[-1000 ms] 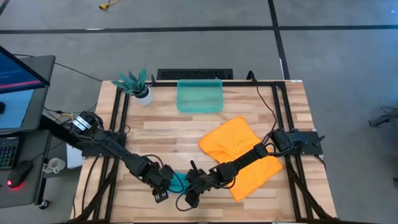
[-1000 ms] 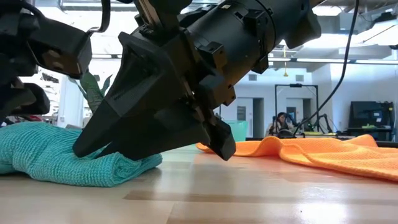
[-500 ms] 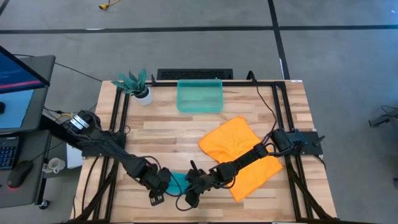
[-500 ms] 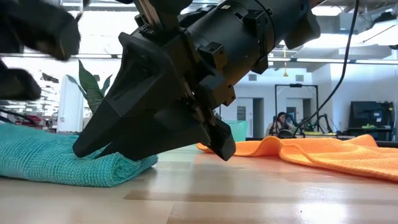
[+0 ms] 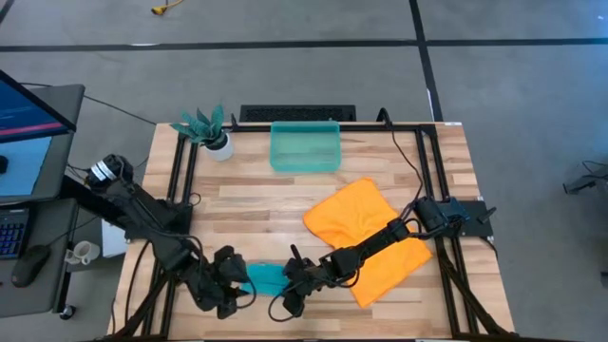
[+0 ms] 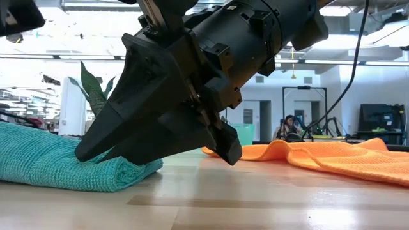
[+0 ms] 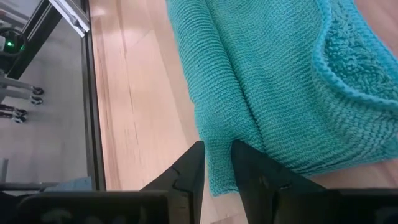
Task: Roll microfiber towels into tight, uniform cylinder then place into a basket
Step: Roll the blue microfiber cloth
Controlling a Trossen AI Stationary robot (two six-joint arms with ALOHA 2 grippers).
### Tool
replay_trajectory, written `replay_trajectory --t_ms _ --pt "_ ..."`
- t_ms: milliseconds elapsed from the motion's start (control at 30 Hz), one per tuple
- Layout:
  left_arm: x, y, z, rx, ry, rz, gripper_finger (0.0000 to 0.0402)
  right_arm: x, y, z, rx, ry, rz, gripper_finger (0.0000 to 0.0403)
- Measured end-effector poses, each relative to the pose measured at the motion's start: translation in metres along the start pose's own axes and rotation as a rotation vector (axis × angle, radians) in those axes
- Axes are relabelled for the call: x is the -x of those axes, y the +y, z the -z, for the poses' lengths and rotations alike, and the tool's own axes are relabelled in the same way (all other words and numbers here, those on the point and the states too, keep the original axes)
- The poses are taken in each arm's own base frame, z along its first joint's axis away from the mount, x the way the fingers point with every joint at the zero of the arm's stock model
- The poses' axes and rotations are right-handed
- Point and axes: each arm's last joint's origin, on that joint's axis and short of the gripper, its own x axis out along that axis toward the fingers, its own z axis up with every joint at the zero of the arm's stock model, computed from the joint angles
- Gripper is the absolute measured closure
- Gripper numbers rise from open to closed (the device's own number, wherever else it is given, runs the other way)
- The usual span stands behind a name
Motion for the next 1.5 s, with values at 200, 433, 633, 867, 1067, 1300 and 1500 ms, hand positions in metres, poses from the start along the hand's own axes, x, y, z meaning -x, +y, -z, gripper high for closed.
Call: replay_trajectory --t_ms 200,433,633,867,1067,1300,1500 --pt "-0.03 -0.007 0.009 -0.002 -0.018 0.047 0.0247 0.0 0.0 0.0 0.001 0.0 0.0 0.0292" --pt "-0.062 0.002 0.025 0.029 0.034 -0.018 0.0247 0.0 0.0 0.0 0.001 0.002 -0.001 0.0292" --pt "-0.065 0.009 0.029 0.054 0.035 -0.071 0.0247 0.0 0.0 0.0 0.001 0.004 -0.004 0.0292" --pt "-0.064 0.019 0.034 0.076 0.046 -0.183 0.0247 0.0 0.0 0.0 0.001 0.006 -0.007 0.0292" --pt "-0.063 0.018 0.034 0.078 0.03 -0.18 0.0247 0.0 0.0 0.0 0.001 0.007 -0.007 0.0292" --pt "-0.055 0.016 0.03 0.062 0.026 -0.15 0.0247 0.0 0.0 0.0 0.002 0.007 -0.007 0.0292" --pt "-0.031 0.006 0.017 0.038 -0.09 -0.066 0.0247 0.0 0.0 0.0 0.003 0.007 -0.008 0.0292"
